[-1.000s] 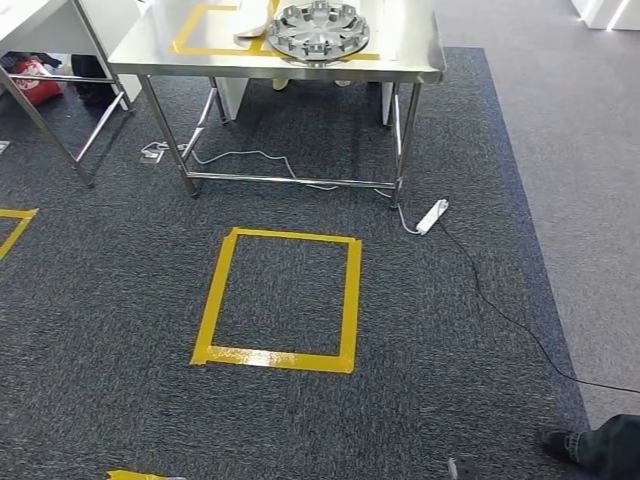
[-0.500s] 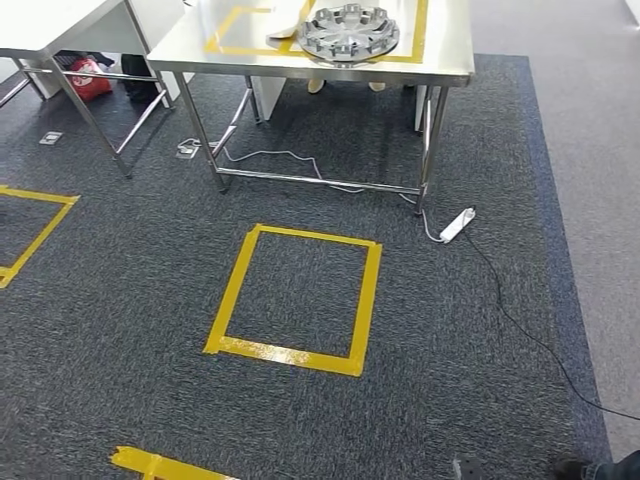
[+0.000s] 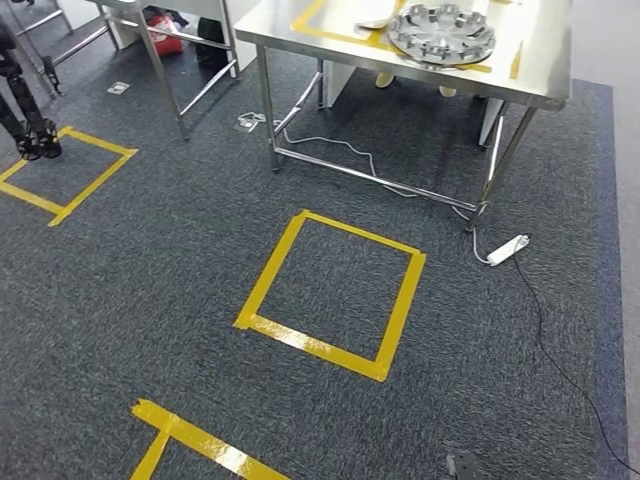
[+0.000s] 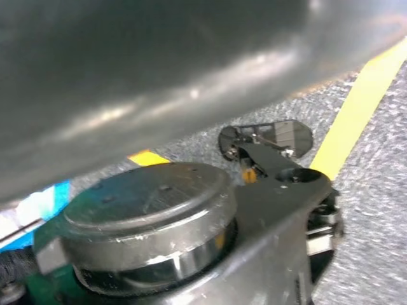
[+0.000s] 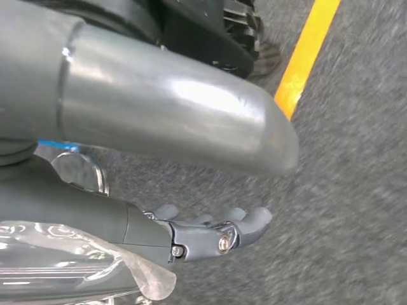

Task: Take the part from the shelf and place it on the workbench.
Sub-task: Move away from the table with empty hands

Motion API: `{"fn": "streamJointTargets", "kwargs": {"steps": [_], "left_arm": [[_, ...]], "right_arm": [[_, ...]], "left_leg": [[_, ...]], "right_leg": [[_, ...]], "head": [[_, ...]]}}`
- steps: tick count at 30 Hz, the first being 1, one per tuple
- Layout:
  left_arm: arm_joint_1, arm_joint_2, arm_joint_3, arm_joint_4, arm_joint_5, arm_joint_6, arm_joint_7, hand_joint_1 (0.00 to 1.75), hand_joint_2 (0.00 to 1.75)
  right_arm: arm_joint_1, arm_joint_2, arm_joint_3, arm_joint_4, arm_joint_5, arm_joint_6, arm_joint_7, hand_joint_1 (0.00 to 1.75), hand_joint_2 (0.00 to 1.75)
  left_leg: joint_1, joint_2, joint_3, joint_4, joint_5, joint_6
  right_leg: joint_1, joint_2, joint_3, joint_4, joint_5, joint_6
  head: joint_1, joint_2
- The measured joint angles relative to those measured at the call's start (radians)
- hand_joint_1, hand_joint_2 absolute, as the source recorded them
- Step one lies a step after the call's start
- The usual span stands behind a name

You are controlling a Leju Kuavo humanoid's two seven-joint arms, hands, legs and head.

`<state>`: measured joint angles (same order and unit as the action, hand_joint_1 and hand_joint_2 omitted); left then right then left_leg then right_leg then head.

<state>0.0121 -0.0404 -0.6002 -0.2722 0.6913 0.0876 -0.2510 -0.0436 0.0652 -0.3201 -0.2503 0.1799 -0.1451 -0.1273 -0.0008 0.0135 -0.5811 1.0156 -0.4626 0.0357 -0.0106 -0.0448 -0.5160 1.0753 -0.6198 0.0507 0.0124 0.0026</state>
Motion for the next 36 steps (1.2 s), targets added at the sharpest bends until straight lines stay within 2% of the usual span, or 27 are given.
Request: {"fn": "streamJointTargets", "kwargs": {"steps": [1, 2, 3, 4, 5, 6, 8, 10, 12, 13, 14, 16, 17, 18, 19, 20, 22, 24, 25, 27, 29, 31, 32, 33, 34, 35, 36], "left_arm": [[-0.003, -0.001, 0.0, 0.0, 0.0, 0.0, 0.0, 0.0, 0.0], [-0.005, -0.002, 0.0, 0.001, 0.0, 0.0, 0.0, 0.0, 0.0], [-0.006, -0.003, 0.0, 0.001, 0.0, 0.0, 0.0, 0.0, 0.0], [-0.006, -0.004, 0.0, 0.001, 0.0, 0.0, 0.0, 0.0, 0.0], [-0.006, -0.004, 0.0, 0.002, -0.002, 0.001, 0.001, 0.0, 0.0], [-0.006, -0.004, 0.0, 0.002, -0.005, 0.002, 0.002, 0.0, 0.0], [-0.01, -0.008, -0.001, 0.002, -0.015, 0.004, 0.009, 0.0, 0.0], [-0.016, -0.014, -0.004, 0.002, -0.025, 0.006, 0.018, 0.0, 0.0], [-0.017, -0.018, -0.007, 0.002, -0.031, 0.009, 0.024, 0.0, 0.0], [-0.017, -0.018, -0.009, 0.003, -0.033, 0.011, 0.026, 0.0, 0.0], [-0.018, -0.019, -0.01, 0.003, -0.034, 0.012, 0.027, 0.0, 0.0], [-0.023, -0.02, -0.015, 0.004, -0.036, 0.013, 0.031, 0.0, 0.0], [-0.026, -0.02, -0.018, 0.004, -0.036, 0.013, 0.033, 0.0, 0.0], [-0.027, -0.019, -0.02, 0.004, -0.036, 0.013, 0.034, 0.0, 0.0], [-0.027, -0.019, -0.022, 0.004, -0.036, 0.013, 0.035, 0.0, 0.0], [-0.027, -0.019, -0.024, 0.004, -0.036, 0.013, 0.036, 0.0, 0.0], [-0.027, -0.018, -0.025, 0.005, -0.036, 0.013, 0.036, 0.0, 0.0], [-0.03, -0.019, -0.026, 0.005, -0.035, 0.013, 0.036, 0.0, 0.0], [-0.031, -0.019, -0.026, 0.005, -0.034, 0.013, 0.036, 0.0, 0.0], [-0.029, -0.018, -0.026, 0.005, -0.032, 0.013, 0.036, 0.0, 0.0], [-0.027, -0.017, -0.026, 0.005, -0.03, 0.013, 0.036, 0.0, 0.0], [-0.028, -0.017, -0.026, 0.005, -0.028, 0.013, 0.035, 0.0, 0.0], [-0.029, -0.017, -0.026, 0.005, -0.027, 0.013, 0.035, 0.0, 0.0], [-0.029, -0.017, -0.026, 0.005, -0.026, 0.013, 0.035, 0.0, 0.0], [-0.028, -0.017, -0.026, 0.005, -0.025, 0.013, 0.035, 0.0, 0.0], [-0.027, -0.017, -0.026, 0.005, -0.024, 0.013, 0.035, 0.0, 0.0], [-0.026, -0.017, -0.026, 0.005, -0.024, 0.013, 0.035, 0.0, 0.0]], "right_arm": [[0.0, 0.0, 0.0, 0.0, 0.0, 0.0, 0.0, 0.0, 0.0], [0.003, 0.0, 0.0, 0.0, 0.0, 0.0, 0.0, 0.0, 0.0], [0.008, 0.0, 0.0, 0.0, 0.0, 0.0, 0.001, 0.0, 0.0], [0.012, 0.0, 0.0, 0.0, 0.0, 0.0, 0.001, 0.0, 0.0], [0.014, 0.0, 0.0, 0.0, 0.0, 0.0, 0.002, 0.0, 0.0], [0.015, -0.002, 0.0, 0.0, 0.001, 0.001, 0.002, 0.0, 0.0], [0.015, -0.011, 0.0, 0.001, 0.004, 0.009, 0.003, 0.0, 0.0], [0.017, -0.025, 0.001, 0.002, 0.006, 0.021, 0.004, 0.0, 0.0], [0.019, -0.034, 0.001, 0.004, 0.008, 0.03, 0.004, 0.0, 0.0], [0.02, -0.037, 0.001, 0.005, 0.008, 0.032, 0.004, 0.0, 0.0], [0.022, -0.04, 0.001, 0.007, 0.009, 0.033, 0.004, 0.0, 0.0], [0.027, -0.044, 0.001, 0.011, 0.01, 0.033, 0.004, 0.0, 0.0], [0.03, -0.045, 0.001, 0.014, 0.011, 0.033, 0.004, 0.0, 0.0], [0.032, -0.045, 0.001, 0.017, 0.011, 0.032, 0.004, 0.0, 0.0], [0.032, -0.045, 0.001, 0.019, 0.012, 0.032, 0.004, 0.0, 0.0], [0.031, -0.045, 0.001, 0.021, 0.012, 0.031, 0.004, 0.0, 0.0], [0.029, -0.046, 0.001, 0.022, 0.013, 0.03, 0.004, 0.0, 0.0], [0.026, -0.047, 0.001, 0.023, 0.014, 0.03, 0.004, 0.0, 0.0], [0.025, -0.048, 0.001, 0.023, 0.014, 0.03, 0.004, 0.0, 0.0], [0.02, -0.048, 0.002, 0.023, 0.015, 0.034, 0.004, 0.0, 0.0], [0.015, -0.048, 0.002, 0.023, 0.015, 0.039, 0.003, 0.0, 0.0], [0.015, -0.048, 0.003, 0.024, 0.014, 0.041, 0.003, 0.0, 0.0], [0.018, -0.048, 0.004, 0.024, 0.013, 0.041, 0.003, 0.0, 0.0], [0.02, -0.048, 0.004, 0.025, 0.013, 0.041, 0.003, 0.0, 0.0], [0.023, -0.048, 0.004, 0.025, 0.013, 0.04, 0.003, 0.0, 0.0], [0.024, -0.048, 0.004, 0.025, 0.012, 0.039, 0.002, 0.0, 0.0], [0.024, -0.048, 0.004, 0.025, 0.012, 0.038, 0.002, 0.0, 0.0]], "left_leg": [[-0.001, -0.012, -0.001, -0.001, 0.002, 0.003], [-0.002, -0.026, -0.003, -0.001, 0.004, 0.005], [-0.004, -0.042, -0.005, -0.001, 0.005, 0.006], [-0.006, -0.058, -0.005, -0.001, 0.006, 0.007], [-0.008, -0.073, -0.005, -0.001, 0.008, 0.006], [-0.009, -0.087, -0.005, 0.0, 0.01, 0.005], [-0.013, -0.111, -0.009, 0.001, 0.014, 0.0], [-0.01, -0.133, -0.016, 0.001, 0.018, -0.009], [-0.006, -0.148, -0.022, 0.002, 0.022, -0.021], [-0.007, -0.135, -0.028, 0.014, 0.013, -0.026], [-0.008, -0.11, -0.043, 0.045, -0.008, -0.031], [-0.004, -0.049, -0.095, 0.161, -0.076, -0.043], [0.001, -0.034, -0.123, 0.222, -0.104, -0.049], [0.006, -0.026, -0.141, 0.262, -0.116, -0.055], [0.011, -0.021, -0.141, 0.267, -0.11, -0.06], [0.016, -0.016, -0.121, 0.233, -0.086, -0.063], [0.018, 0.023, -0.047, 0.099, -0.025, -0.068], [0.014, 0.054, 0.001, 0.01, 0.001, -0.059], [0.01, 0.056, 0.005, 0.0, -0.002, -0.05], [0.009, 0.032, 0.003, -0.001, -0.002, -0.032], [0.01, 0.01, 0.002, -0.005, 0.002, -0.016], [0.007, -0.013, 0.001, -0.006, 0.005, -0.004], [0.004, -0.027, 0.0, -0.006, 0.005, -0.001], [0.0, -0.042, 0.0, -0.006, 0.005, 0.001], [-0.003, -0.058, 0.001, -0.006, 0.005, 0.002], [-0.006, -0.074, 0.003, -0.005, 0.004, 0.003], [-0.009, -0.089, 0.005, -0.005, 0.004, 0.003]], "right_leg": [[0.0, 0.026, -0.032, 0.059, -0.026, 0.0], [0.0, 0.036, -0.066, 0.119, -0.045, 0.0], [0.001, 0.041, -0.091, 0.159, -0.048, -0.002], [0.002, 0.044, -0.101, 0.166, -0.032, -0.005], [0.003, 0.048, -0.093, 0.135, 0.001, -0.01], [0.003, 0.061, -0.07, 0.078, 0.04, -0.017], [0.002, 0.107, -0.026, -0.03, 0.086, -0.031], [0.003, 0.127, -0.01, -0.07, 0.089, -0.04], [0.004, 0.103, 0.001, -0.083, 0.097, -0.045], [0.002, 0.091, 0.008, -0.091, 0.102, -0.049], [-0.002, 0.076, 0.014, -0.099, 0.109, -0.052], [-0.004, 0.045, 0.018, -0.106, 0.112, -0.054], [-0.004, 0.027, 0.019, -0.106, 0.112, -0.054], [-0.004, 0.01, 0.019, -0.106, 0.11, -0.052], [-0.005, -0.005, 0.02, -0.105, 0.108, -0.05], [-0.007, -0.019, 0.022, -0.105, 0.105, -0.046], [-0.01, -0.044, 0.028, -0.103, 0.097, -0.034], [-0.007, -0.065, 0.031, -0.1, 0.086, -0.017], [-0.006, -0.074, 0.034, -0.101, 0.082, -0.01], [-0.009, -0.085, 0.047, -0.105, 0.077, 0.004], [-0.013, -0.044, 0.039, -0.074, 0.048, 0.013], [-0.014, 0.019, -0.019, 0.047, -0.019, 0.012], [-0.012, 0.034, -0.059, 0.125, -0.05, 0.009], [-0.009, 0.04, -0.093, 0.185, -0.066, 0.005], [-0.007, 0.043, -0.113, 0.209, -0.059, 0.0], [-0.004, 0.046, -0.113, 0.188, -0.03, -0.006], [-0.001, 0.055, -0.096, 0.131, 0.014, -0.014]], "head": [[0.003, 0.0], [0.004, 0.0], [0.005, 0.0], [0.005, 0.0], [0.006, 0.0], [0.006, 0.0], [0.005, 0.0], [0.004, 0.0], [0.004, 0.0], [0.002, 0.0], [0.0, 0.0], [-0.006, 0.0], [-0.006, 0.0], [-0.006, 0.0], [-0.006, 0.0], [-0.006, 0.0], [-0.008, 0.0], [-0.007, 0.0], [-0.006, 0.0], [-0.002, 0.0], [0.001, 0.0], [0.004, 0.0], [0.004, 0.0], [0.004, 0.0], [0.005, 0.0], [0.005, 0.0], [0.004, 0.0]]}}
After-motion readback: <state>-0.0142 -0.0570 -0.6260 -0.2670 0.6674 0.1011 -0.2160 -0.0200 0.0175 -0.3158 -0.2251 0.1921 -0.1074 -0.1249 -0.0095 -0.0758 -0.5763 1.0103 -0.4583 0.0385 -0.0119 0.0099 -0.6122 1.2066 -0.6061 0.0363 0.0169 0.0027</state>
